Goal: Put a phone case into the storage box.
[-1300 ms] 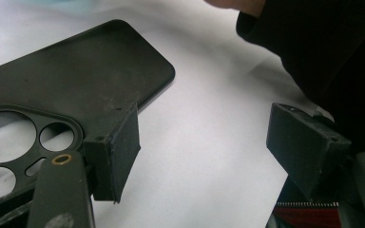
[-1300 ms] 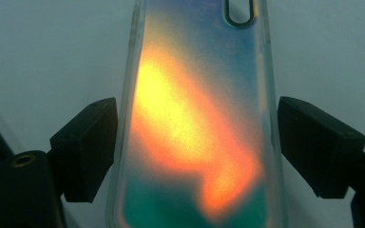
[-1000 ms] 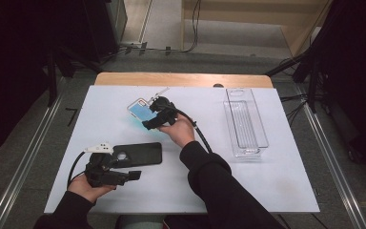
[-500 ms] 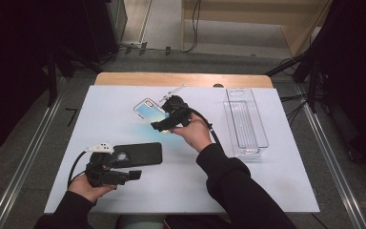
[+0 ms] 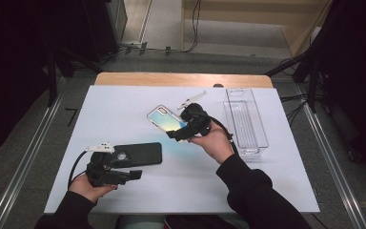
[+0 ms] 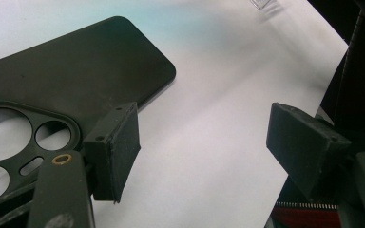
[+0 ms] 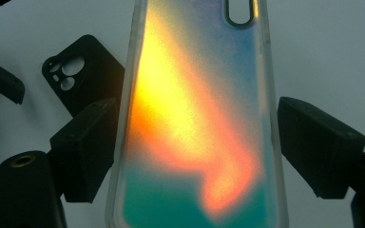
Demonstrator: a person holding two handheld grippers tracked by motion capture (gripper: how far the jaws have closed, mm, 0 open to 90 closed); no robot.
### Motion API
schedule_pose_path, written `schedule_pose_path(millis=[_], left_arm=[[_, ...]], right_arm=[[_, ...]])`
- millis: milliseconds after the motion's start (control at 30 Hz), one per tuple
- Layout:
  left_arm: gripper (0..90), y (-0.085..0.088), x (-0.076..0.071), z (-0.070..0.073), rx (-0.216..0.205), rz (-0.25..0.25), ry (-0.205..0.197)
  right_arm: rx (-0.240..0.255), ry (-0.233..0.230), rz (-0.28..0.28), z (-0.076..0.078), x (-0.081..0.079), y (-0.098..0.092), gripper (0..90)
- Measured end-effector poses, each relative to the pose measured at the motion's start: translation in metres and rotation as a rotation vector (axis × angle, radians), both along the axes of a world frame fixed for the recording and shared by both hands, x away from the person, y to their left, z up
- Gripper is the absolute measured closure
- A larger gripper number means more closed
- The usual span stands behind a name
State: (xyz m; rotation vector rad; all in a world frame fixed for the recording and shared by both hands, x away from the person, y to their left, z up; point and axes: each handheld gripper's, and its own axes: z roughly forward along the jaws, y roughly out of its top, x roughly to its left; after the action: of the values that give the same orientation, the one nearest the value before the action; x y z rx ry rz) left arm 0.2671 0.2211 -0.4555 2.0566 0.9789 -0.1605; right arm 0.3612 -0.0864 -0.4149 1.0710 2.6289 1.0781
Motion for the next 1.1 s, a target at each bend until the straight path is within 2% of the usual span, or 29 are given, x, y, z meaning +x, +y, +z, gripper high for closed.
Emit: schedule_pose_path(millis=[400, 467, 500, 567, 667, 800, 1100], left_arm=[[26.9, -0.004, 0.0, 0.003, -0.015, 0.009, 0.004], [26.9, -0.006, 0.0, 0.004, -0.002, 0.018, 0.012], [26.8, -0.006, 0.0, 0.004, 0.007, 0.02, 0.014], [26.9, -0.007, 0.0, 0.005, 0.0, 0.023, 0.018], [26.8, -0.009, 0.0, 0.006, -0.014, 0.036, 0.03], [26.8, -0.014, 0.001, 0.008, -0.023, 0.027, 0.027], [26.8, -0.032, 0.007, 0.015, -0.037, 0.034, 0.021]], right_arm=[[0.015, 0.021, -0.019, -0.014, -0.033, -0.036, 15.2], [0.019, 0.027, -0.024, -0.016, -0.036, -0.041, 15.2], [0.021, 0.028, -0.026, -0.017, -0.038, -0.043, 15.2], [0.034, 0.034, -0.031, -0.02, -0.042, -0.046, 15.2], [0.026, 0.042, -0.027, -0.023, -0.047, -0.048, 15.2], [0.031, 0.047, -0.035, -0.027, -0.057, -0.053, 15.2], [0.047, 0.038, -0.098, -0.034, -0.075, -0.067, 15.2]])
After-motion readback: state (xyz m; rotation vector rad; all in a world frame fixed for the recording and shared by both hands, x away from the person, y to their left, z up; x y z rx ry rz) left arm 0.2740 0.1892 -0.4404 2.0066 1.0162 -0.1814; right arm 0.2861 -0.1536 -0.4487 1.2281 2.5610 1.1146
